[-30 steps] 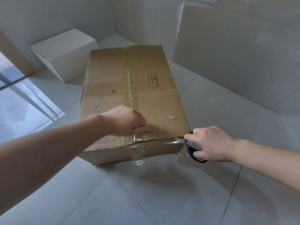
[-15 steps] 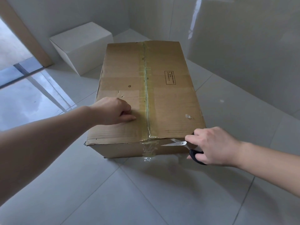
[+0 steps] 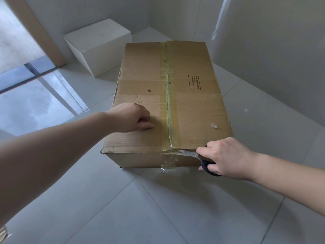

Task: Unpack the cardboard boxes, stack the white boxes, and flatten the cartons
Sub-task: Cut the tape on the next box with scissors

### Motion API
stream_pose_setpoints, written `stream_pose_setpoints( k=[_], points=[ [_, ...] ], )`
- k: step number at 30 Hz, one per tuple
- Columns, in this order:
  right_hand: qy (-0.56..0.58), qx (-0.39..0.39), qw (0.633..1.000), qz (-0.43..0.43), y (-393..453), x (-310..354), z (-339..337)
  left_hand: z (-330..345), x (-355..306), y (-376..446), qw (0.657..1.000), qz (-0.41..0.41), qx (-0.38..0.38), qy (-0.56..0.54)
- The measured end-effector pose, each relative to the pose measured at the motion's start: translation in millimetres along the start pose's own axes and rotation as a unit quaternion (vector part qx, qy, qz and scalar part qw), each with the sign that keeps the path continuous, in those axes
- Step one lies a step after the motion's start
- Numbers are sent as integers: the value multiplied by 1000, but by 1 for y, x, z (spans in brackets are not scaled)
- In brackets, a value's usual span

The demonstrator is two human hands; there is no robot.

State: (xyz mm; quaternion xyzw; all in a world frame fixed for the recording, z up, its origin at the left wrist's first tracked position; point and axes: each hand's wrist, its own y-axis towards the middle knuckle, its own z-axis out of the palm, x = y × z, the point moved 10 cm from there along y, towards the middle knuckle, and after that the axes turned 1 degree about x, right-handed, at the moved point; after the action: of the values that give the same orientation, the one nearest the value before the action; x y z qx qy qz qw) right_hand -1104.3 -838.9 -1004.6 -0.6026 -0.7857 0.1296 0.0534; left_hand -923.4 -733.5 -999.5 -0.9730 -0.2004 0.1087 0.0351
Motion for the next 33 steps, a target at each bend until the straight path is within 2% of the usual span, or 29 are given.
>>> stream_pose_setpoints(
  k=[3,6,9,12,18,26,33],
  points=[
    [-11,-1,1000,-15,2,2,-3,-2,0,-1,1000,-2,-5,-7],
    [-40,-98,993,-54,-1,9,-20,-3,0,-1,1000,-3,-2,-14],
    [-43,-129,989,-53,-3,9,-22,-3,0,-1,1000,-5,-2,-12],
    [-22,-134,990,-50,-4,8,-22,-4,-1,-1,1000,-6,-6,-10],
    [20,-93,995,-4,-3,0,-17,-5,-3,-3,1000,-6,8,-17],
    [-8,-115,993,-10,-11,-3,-25,-2,-2,-11,1000,8,9,-6],
    [-48,-139,989,-31,6,23,-26,-1,-2,-11,1000,9,25,-3]
  ],
)
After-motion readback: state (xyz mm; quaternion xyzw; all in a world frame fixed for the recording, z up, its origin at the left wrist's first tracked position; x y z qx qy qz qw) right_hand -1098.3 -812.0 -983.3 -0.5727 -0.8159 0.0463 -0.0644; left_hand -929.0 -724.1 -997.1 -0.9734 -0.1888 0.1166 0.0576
